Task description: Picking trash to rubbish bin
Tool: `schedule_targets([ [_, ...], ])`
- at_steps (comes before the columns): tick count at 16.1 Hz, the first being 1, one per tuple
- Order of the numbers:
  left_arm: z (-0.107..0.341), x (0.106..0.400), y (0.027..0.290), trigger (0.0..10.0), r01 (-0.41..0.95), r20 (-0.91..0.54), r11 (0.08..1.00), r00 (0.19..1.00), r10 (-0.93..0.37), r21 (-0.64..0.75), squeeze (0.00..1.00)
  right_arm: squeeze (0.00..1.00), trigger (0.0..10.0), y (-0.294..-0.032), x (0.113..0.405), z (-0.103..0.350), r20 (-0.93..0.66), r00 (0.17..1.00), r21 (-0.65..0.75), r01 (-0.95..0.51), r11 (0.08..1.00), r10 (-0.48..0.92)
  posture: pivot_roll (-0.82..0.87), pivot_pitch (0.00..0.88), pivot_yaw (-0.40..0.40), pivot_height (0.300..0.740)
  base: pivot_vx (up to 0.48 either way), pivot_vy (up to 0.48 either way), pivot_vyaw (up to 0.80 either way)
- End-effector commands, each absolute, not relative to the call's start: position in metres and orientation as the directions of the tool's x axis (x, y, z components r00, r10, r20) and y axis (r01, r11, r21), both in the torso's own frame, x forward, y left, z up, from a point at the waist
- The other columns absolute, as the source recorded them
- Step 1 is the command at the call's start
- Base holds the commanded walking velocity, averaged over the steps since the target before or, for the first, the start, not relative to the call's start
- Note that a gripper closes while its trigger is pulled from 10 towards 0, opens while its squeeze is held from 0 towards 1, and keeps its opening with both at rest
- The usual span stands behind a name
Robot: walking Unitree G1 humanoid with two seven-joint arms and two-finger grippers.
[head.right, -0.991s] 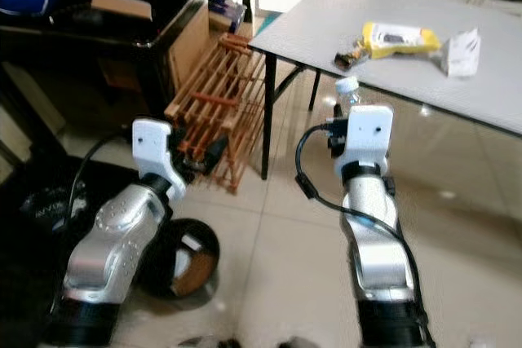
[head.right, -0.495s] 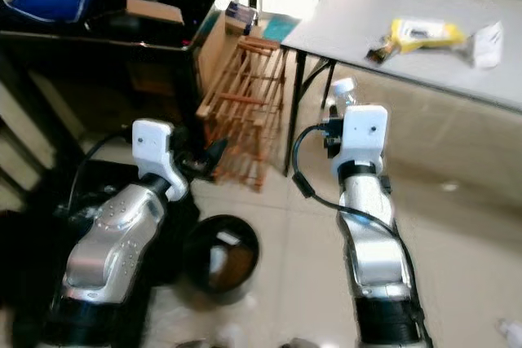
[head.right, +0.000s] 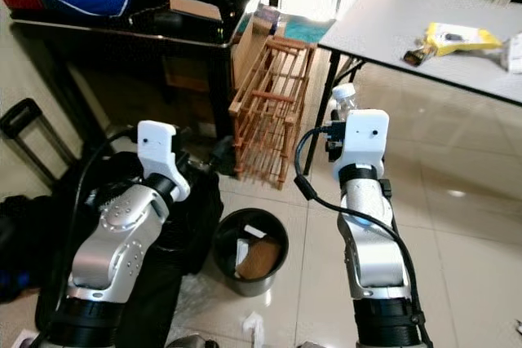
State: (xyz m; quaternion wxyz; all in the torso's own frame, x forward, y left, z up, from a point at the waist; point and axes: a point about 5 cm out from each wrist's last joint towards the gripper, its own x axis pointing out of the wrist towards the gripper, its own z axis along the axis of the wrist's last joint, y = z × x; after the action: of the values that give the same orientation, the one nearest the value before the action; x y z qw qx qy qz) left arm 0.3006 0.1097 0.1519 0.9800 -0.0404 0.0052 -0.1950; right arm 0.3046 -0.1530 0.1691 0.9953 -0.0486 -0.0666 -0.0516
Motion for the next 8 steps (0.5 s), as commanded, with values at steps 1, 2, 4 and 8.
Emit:
schedule_targets([
  [1,0.1517,0.2995,0.1073,10.0,0.389,0.008,0.919,0.921,-0.39,-0.066,0.0,0.0,10.0,-0.1551,0.3055,0.1695,0.131,0.986,-0.093,0.112,0.989,-0.099,-0.01,0.088,-0.015,0.74,0.0,0.0,0.8],
  [2,0.1524,0.3009,0.1062,10.0,0.392,0.012,0.918,0.92,-0.392,-0.056,0.0,0.0,10.0,-0.1548,0.306,0.1695,0.131,0.986,-0.095,0.111,0.989,-0.098,-0.01,0.085,-0.013,0.74,0.0,0.0,0.8],
  [4,0.1537,0.3033,0.1057,10.0,0.39,0.015,0.919,0.921,-0.39,-0.052,0.0,0.0,10.0,-0.1543,0.3068,0.1698,0.135,0.986,-0.092,0.111,0.99,-0.098,-0.01,0.081,-0.011,0.74,0.0,0.0,0.8],
  [8,0.1529,0.3041,0.1066,10.0,0.386,0.012,0.92,0.922,-0.386,-0.069,0.0,0.0,10.0,-0.1538,0.3078,0.1693,0.133,0.986,-0.095,0.112,0.989,-0.099,-0.01,0.078,-0.009,0.74,0.0,0.0,0.8],
])
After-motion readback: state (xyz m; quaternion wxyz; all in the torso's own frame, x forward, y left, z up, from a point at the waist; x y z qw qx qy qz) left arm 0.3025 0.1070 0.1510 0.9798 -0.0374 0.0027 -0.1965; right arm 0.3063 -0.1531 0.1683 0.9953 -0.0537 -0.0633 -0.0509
